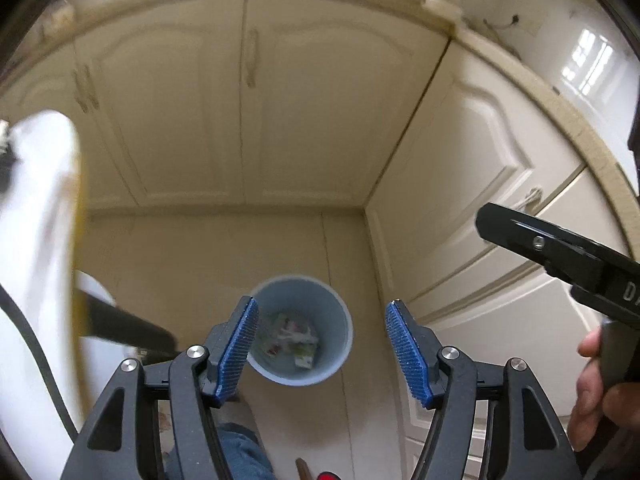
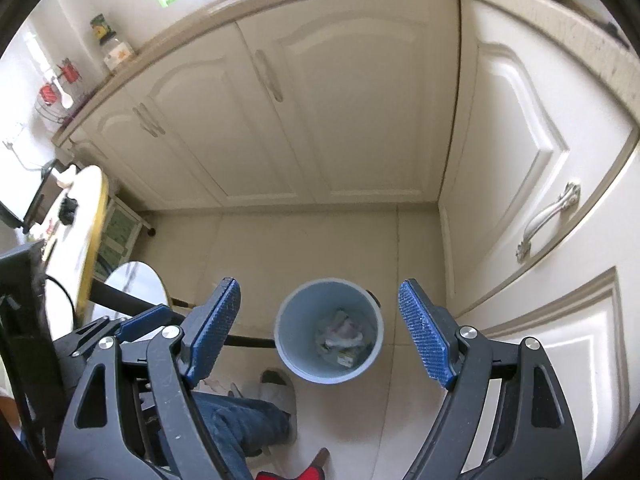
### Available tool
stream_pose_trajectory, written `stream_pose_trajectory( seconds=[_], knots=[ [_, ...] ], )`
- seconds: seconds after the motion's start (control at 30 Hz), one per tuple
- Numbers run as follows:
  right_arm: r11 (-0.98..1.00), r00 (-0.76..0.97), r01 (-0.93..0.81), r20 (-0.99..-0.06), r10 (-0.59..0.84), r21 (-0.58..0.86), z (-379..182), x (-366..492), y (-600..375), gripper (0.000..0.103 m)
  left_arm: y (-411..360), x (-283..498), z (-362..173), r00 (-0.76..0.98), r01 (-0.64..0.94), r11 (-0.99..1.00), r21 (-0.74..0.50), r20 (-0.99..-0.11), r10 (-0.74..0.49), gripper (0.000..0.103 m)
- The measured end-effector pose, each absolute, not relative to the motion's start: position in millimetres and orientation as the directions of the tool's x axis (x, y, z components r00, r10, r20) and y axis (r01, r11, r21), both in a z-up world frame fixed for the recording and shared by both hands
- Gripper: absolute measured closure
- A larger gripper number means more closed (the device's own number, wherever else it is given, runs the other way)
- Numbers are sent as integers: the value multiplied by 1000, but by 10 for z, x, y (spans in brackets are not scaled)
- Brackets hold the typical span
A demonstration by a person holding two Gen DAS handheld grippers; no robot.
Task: Collect trash
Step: 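Return both tools to the table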
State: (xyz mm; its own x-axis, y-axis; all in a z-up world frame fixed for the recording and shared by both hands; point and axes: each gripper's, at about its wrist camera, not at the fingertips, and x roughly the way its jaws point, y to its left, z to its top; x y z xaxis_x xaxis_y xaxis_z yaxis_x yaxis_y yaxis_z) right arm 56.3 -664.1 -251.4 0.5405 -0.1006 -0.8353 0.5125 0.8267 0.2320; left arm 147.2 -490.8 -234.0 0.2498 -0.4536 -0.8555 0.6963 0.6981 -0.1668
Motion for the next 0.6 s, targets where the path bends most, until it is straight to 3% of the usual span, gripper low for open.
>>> stream_pose_trajectory(
  seconds=[0.2,0.33,0.6],
  knots=[
    [865,610,447,-785,-107,229,-2101,626,-6251,13,-4411,1270,-1786,429,634,766,-107,-775,-463,25],
    [881,661,413,-742,-114,233,-1805,682,-5924,0,-4026,1120,-1509,529,579,811,-81,-719,-450,9],
    [923,747,300,-661,-70,242,-1280,825,-5184,0,-3042,838,-1116,680,440,896,-53,-632,-371,2]
  ],
)
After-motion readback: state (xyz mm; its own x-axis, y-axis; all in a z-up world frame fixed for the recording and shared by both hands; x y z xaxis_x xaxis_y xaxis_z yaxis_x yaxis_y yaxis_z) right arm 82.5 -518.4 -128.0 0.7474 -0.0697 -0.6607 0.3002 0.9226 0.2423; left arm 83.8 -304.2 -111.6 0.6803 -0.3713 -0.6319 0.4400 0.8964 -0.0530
